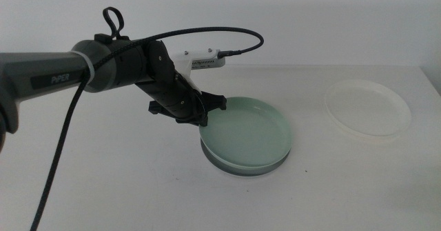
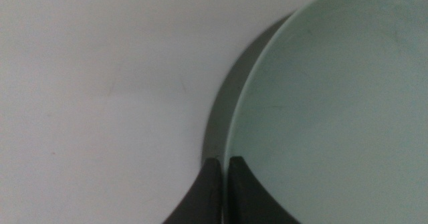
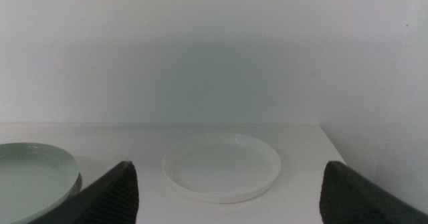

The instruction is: Stack the three bowls on top of each other.

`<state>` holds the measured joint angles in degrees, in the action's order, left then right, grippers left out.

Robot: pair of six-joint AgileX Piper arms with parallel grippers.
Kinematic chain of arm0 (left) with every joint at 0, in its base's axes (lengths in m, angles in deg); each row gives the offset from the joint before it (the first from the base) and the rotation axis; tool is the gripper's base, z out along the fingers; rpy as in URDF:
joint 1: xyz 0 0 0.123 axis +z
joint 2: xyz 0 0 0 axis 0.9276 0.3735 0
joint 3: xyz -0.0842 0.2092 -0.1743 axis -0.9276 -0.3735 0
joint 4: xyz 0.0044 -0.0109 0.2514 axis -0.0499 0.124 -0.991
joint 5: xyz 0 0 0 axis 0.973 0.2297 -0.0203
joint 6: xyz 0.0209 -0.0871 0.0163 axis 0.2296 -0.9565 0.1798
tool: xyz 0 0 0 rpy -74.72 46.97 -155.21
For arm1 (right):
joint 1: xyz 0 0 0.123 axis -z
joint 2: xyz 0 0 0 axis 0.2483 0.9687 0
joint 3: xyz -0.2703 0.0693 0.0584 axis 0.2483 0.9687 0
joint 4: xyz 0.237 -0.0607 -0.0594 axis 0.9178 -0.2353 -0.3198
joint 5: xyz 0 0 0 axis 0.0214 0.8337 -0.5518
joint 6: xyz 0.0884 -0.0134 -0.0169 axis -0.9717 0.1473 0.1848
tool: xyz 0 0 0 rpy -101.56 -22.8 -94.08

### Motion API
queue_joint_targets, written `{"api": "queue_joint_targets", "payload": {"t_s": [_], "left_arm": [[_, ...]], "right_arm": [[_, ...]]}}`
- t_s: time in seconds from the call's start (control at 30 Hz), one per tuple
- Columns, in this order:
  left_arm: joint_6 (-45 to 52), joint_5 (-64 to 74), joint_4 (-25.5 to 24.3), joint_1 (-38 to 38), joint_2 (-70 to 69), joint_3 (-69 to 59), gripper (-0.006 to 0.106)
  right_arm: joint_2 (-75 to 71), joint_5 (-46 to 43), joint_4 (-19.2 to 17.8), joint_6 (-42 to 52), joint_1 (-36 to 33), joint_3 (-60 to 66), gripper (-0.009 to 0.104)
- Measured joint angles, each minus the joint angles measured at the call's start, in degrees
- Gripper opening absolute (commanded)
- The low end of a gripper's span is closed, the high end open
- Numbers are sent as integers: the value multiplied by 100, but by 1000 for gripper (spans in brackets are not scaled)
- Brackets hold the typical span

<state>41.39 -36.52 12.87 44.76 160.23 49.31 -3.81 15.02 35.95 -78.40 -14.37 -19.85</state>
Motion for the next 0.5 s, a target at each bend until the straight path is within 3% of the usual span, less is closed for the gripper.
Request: {"api": "queue_joint_targets", "payload": {"t_s": [0.2, 0.3, 0.43, 0.5], "left_arm": [[73, 40, 32, 0, 0, 0, 24], [207, 157, 32, 0, 0, 0, 46], [509, 389, 161, 0, -45, 0, 89], [797, 578, 378, 67, -216, 0, 94]], "right_arm": [[0, 0, 0, 0, 0, 0, 93], [0, 0, 0, 0, 0, 0, 93], [0, 0, 10, 0, 0, 0, 93], [0, 0, 9, 0, 0, 0, 93]]}}
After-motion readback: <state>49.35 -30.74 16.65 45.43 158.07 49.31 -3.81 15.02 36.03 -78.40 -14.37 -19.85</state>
